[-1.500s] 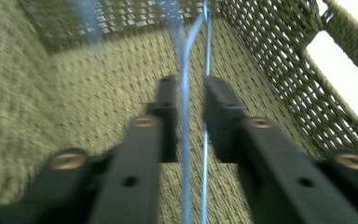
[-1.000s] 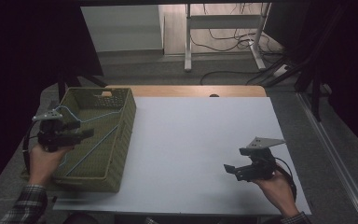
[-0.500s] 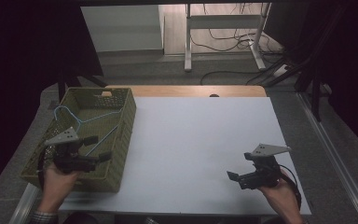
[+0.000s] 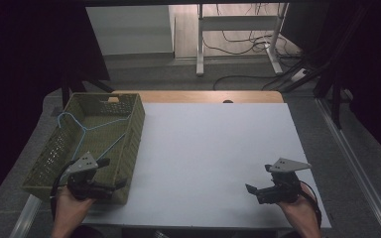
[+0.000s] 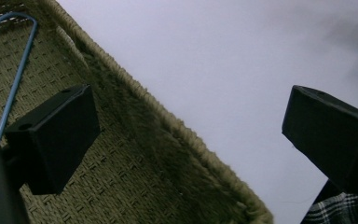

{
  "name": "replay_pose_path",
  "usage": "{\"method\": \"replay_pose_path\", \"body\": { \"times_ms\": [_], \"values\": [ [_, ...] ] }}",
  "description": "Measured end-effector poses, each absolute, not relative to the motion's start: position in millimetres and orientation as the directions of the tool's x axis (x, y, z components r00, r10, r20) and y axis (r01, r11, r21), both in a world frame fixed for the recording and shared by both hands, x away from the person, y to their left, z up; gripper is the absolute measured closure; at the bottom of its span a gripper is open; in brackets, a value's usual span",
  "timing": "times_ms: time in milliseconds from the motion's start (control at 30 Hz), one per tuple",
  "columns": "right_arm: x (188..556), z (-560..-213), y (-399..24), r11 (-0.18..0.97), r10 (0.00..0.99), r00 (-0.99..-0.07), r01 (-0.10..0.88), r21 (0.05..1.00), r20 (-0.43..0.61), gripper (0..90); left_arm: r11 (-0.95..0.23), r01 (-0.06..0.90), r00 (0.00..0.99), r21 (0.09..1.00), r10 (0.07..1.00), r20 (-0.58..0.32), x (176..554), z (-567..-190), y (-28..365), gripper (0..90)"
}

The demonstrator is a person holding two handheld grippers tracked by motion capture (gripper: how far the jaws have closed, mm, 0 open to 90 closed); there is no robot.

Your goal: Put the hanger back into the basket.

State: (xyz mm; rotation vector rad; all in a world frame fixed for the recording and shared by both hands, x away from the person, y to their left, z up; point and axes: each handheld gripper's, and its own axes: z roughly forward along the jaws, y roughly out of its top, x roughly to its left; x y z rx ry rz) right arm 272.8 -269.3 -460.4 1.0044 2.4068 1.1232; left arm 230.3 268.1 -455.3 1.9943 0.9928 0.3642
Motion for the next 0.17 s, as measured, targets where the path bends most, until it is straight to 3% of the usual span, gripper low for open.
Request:
{"method": "replay_pose_path", "body": {
  "times_ms": [167],
  "values": [
    [272.7,-461.1,-268.9,0.454,0.702,-0.712,0.462,0.762,0.014,2.2,-0.313,0.518,0.636,0.796,0.764,-0.113,231.6,-455.1,268.9,3.7]
  ]
}}
